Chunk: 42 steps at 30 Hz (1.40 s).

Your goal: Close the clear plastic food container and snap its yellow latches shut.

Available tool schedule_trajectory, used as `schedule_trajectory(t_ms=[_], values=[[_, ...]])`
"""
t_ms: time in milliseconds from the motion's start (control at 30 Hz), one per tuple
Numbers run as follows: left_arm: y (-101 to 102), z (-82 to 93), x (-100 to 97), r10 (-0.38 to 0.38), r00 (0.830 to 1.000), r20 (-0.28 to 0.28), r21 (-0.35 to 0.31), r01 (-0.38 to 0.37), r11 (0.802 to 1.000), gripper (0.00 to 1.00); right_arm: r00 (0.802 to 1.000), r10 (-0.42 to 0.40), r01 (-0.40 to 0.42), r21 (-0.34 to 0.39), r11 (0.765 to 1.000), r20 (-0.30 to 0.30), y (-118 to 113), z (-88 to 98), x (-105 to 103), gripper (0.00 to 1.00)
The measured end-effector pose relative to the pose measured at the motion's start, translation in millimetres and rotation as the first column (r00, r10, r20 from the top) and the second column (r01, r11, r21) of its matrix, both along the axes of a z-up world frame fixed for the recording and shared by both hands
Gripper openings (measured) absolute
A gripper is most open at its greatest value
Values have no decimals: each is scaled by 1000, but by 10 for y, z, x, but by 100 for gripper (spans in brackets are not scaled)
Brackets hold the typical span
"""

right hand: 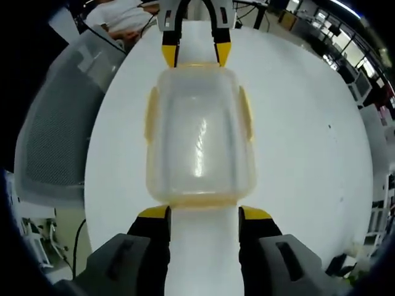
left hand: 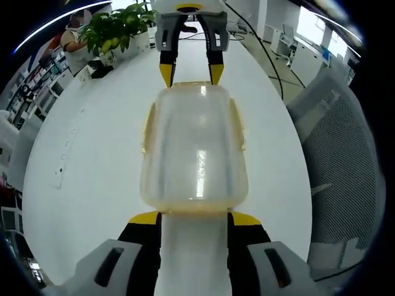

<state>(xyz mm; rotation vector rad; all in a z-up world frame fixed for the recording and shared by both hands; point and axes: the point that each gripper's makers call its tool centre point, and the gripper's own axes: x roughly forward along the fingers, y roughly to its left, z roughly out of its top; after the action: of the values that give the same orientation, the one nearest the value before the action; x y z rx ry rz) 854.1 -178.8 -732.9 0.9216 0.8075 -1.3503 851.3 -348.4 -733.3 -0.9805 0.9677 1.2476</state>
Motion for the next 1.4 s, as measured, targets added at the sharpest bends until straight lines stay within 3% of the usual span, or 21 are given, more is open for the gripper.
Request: schedule_trajectory(t_ms=[300,433,500,700,933,1033,1100,1200,1233,1333,1400], values=[[83,52,-10,46,999,-6,2,-46,999,39,995,-97,97,39,995,3,-13,130,15,42],[110,100,3,108,994,-13,-15,-108,994,39,986,-165,165,78,983,-7,8,207,13,41],[124,133,26,153,988,-13,-30,-154,988,39,980,-200,200,87,976,-11,4,230,4,41],[90,259,36,285,956,-64,-110,-291,951,40,939,-342,343,168,924,-34,41,293,-3,38],[62,273,49,418,905,-83,-155,-426,891,39,887,-458,459,230,858,-59,62,308,-7,38],[47,241,47,485,869,-100,-177,-495,850,39,870,-490,489,239,839,-59,79,290,-25,37],[37,220,27,507,854,-118,-184,-521,834,38,854,-517,515,250,820,-63,89,285,-22,37],[25,202,0,553,819,-157,-198,-574,794,37,802,-590,590,274,760,-89,108,255,-15,37],[16,200,-6,564,808,-173,-205,-589,782,36,795,-600,599,277,751,-90,109,252,-10,37],[12,175,-15,599,772,-214,-216,-635,742,36,729,-669,674,316,668,-141,148,231,9,39],[2,151,-12,620,744,-249,-219,-667,712,36,707,-689,698,317,642,-160,154,206,3,39]])
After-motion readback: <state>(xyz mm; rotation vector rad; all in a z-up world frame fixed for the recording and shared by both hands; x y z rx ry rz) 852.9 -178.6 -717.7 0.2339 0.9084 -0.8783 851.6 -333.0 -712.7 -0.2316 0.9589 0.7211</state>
